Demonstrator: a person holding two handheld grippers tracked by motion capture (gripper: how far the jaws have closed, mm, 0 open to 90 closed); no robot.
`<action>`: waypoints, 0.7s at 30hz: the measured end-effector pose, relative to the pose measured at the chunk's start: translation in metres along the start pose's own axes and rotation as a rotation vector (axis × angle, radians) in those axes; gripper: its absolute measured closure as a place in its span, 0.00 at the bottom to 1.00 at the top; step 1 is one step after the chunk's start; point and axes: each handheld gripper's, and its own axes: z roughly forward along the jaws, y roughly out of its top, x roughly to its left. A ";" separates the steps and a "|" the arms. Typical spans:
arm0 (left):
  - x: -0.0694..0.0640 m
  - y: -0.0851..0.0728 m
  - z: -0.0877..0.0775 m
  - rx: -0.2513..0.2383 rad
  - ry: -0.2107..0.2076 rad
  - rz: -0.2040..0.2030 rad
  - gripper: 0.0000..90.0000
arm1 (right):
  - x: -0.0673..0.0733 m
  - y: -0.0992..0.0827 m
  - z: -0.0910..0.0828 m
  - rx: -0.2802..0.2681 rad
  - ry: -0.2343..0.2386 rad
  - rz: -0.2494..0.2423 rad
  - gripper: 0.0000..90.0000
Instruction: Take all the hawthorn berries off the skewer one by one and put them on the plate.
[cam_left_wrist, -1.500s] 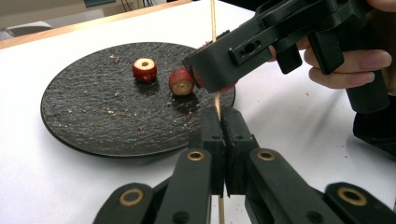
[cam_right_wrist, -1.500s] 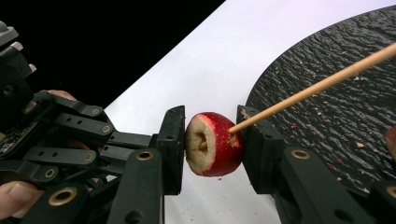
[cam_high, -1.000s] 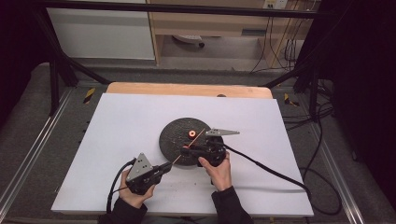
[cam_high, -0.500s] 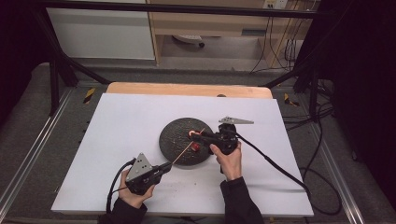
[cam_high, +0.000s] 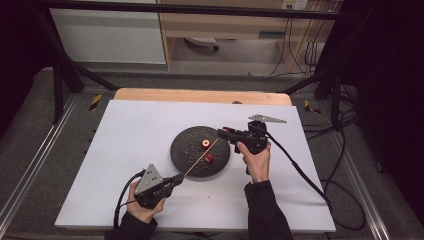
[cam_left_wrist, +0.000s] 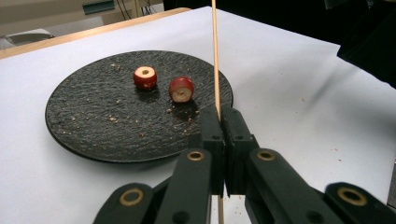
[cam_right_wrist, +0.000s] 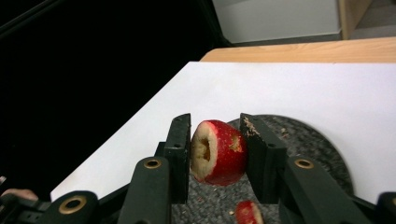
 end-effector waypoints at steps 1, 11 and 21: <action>0.000 0.000 0.000 0.000 0.001 0.000 0.98 | -0.002 0.002 -0.001 -0.002 -0.011 -0.004 0.73; 0.003 0.000 -0.002 -0.004 0.009 -0.008 0.98 | -0.024 0.009 -0.010 -0.030 -0.084 0.026 0.73; 0.006 -0.001 -0.002 -0.003 0.017 -0.021 0.98 | -0.031 -0.031 0.021 0.092 -0.104 0.015 0.73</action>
